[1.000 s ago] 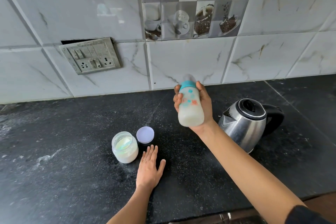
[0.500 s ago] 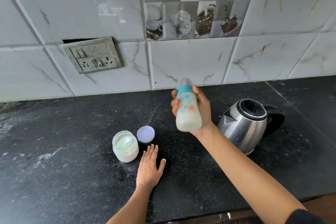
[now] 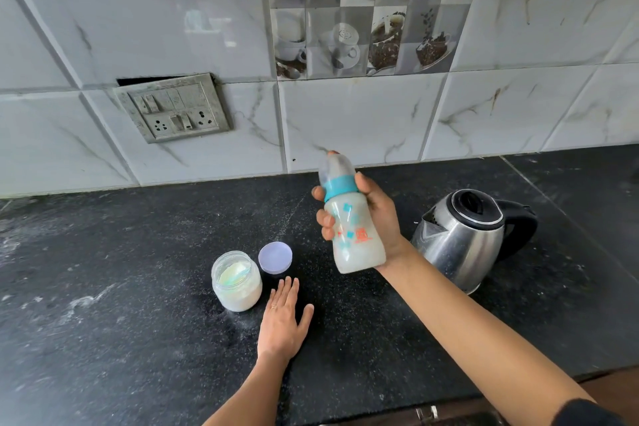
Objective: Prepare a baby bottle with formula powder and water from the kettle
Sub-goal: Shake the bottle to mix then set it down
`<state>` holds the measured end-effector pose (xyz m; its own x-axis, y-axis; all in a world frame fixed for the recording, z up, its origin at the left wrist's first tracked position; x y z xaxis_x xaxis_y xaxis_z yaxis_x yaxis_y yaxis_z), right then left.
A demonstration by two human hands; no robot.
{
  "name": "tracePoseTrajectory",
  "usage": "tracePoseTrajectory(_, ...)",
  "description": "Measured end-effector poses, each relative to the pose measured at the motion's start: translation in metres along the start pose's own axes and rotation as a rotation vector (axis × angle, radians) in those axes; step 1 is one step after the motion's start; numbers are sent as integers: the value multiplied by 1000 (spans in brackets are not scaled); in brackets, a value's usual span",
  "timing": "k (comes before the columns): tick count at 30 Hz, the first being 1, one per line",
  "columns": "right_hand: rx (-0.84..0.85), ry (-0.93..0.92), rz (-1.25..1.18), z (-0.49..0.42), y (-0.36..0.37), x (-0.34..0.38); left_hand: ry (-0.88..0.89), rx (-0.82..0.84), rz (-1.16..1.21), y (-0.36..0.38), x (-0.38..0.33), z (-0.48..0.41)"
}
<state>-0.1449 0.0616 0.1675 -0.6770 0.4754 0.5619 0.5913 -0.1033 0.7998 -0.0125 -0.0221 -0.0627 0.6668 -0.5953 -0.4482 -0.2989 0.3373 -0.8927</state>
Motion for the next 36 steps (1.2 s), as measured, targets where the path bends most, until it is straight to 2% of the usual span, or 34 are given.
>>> tracePoseTrajectory(4,-129,-35,-191,-8,-2,10,3,3,-1,0,1,1)
tracePoseTrajectory(7,-49,-22,-61,-3,0,5,-4,7,-11,1,2,1)
tracePoseTrajectory(9,-54,-52,-12,-5,3,7,-2,4,-8,0,1,0)
tracePoseTrajectory(12,-201,-95,-252,-11,-4,13,-1,10,-26,1,1,1)
tracePoseTrajectory(13,-202,-77,-283,-10,-4,13,-2,10,-25,1,1,1)
tracePoseTrajectory(17,-78,-30,-18,-1,1,4,-4,5,-18,0,1,0)
tracePoseTrajectory(18,-90,-39,-31,-3,2,5,-4,2,-16,0,1,0)
tracePoseTrajectory(21,-219,-82,-301,-9,-5,11,-4,13,-20,0,1,1)
tracePoseTrajectory(22,-212,-71,-303,-9,-7,11,-5,16,-24,0,2,1)
tracePoseTrajectory(25,-72,-26,-57,-1,-2,5,1,13,-35,1,2,0)
tracePoseTrajectory(27,-56,-41,5,-1,2,9,-4,14,-33,1,2,-1)
tracePoseTrajectory(30,-210,-72,-286,-9,-5,15,-6,11,-15,1,2,0)
tracePoseTrajectory(31,-216,-65,-338,-9,-6,14,-5,13,-15,1,2,0)
tracePoseTrajectory(32,-188,-43,-321,-6,-6,10,-7,15,-17,1,2,1)
tracePoseTrajectory(35,-45,-33,-53,2,1,1,-12,15,-12,1,2,0)
tracePoseTrajectory(36,-46,-42,-40,1,4,2,-12,12,-10,1,2,-1)
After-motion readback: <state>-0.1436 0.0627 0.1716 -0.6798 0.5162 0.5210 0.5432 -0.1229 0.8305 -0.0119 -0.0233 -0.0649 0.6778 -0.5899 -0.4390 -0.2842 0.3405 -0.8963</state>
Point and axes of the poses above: each hand's wrist, its own z-axis away from the middle knuckle, its own y-axis out of the palm, x = y × z, the point moved 2 cm from there along -z, towards the middle knuckle, and after that the axes turned 13 degrees about -y, right-handed, at the moved point
